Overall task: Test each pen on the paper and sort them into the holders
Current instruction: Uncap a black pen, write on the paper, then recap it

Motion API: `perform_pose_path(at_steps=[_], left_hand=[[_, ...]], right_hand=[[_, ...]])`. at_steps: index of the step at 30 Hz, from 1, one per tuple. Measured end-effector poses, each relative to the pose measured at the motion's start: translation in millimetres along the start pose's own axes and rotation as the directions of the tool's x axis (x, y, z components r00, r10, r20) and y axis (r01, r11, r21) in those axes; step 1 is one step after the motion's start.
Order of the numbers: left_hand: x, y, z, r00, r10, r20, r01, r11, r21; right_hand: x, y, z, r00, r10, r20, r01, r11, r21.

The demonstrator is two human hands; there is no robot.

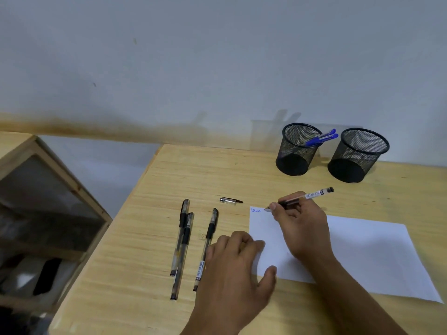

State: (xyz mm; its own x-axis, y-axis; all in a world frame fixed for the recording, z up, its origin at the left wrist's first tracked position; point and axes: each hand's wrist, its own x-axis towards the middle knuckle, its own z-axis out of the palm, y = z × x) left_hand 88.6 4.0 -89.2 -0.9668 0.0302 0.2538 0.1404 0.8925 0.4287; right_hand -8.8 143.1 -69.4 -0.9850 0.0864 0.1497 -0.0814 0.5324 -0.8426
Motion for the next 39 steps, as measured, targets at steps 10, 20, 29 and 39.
perform_pose_path(at_steps=[10, 20, 29, 39], left_hand=[[3.0, 4.3, -5.8, 0.996, -0.065, 0.063, 0.063, 0.998, 0.030], [1.7, 5.6, -4.6, 0.995, -0.079, 0.061, 0.075, 0.995, 0.058], [2.5, 6.2, -5.9, 0.994, -0.079, 0.072, 0.074, 0.995, 0.064], [2.0, 5.5, -4.8, 0.993, -0.088, 0.073, 0.084, 0.995, 0.054]], right_hand=[[0.1, -4.7, 1.6, 0.998, -0.068, -0.007, 0.067, 0.990, -0.126], [1.3, -1.8, 4.2, 0.996, -0.081, -0.030, 0.075, 0.986, -0.149], [3.0, -0.2, 4.8, 0.996, -0.088, -0.029, 0.084, 0.988, -0.132], [2.7, 1.6, 5.6, 0.996, -0.074, -0.039, 0.070, 0.992, -0.104]])
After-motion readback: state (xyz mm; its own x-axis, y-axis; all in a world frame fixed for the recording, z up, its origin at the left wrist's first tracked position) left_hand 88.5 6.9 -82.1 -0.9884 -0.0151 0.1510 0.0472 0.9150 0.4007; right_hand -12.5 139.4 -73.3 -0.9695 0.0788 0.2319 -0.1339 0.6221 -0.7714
